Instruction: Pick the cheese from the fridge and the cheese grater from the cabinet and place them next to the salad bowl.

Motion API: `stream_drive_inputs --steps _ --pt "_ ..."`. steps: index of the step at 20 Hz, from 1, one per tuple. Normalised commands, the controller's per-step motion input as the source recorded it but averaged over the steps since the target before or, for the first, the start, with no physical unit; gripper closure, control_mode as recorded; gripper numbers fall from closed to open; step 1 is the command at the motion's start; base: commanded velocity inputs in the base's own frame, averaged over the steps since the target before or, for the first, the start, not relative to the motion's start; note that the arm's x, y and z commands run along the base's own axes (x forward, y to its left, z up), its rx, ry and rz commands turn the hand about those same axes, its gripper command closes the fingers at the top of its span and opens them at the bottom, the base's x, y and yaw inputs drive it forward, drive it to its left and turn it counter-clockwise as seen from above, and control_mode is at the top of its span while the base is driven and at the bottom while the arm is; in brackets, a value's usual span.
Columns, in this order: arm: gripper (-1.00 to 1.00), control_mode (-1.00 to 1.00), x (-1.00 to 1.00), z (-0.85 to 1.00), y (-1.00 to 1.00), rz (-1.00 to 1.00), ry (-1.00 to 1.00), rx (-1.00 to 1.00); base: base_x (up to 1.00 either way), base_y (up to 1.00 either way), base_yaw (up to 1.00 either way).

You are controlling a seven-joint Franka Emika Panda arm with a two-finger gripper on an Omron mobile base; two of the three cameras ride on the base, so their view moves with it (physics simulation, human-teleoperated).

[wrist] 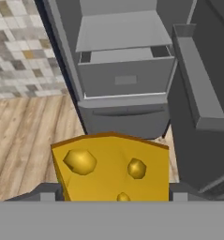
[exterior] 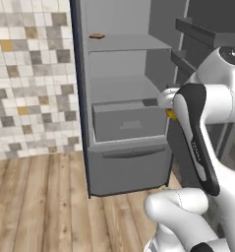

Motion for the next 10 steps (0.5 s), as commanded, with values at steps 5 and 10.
stream_drive_inputs --steps 5,10 --pt "1.00 1.00 0.00 0.00 0.00 0.00 0.00 0.00 -0.77 0.48 0.00" --pt "1.00 1.00 0.00 0.00 0.00 0.00 0.00 0.00 -0.25 0.59 0.36"
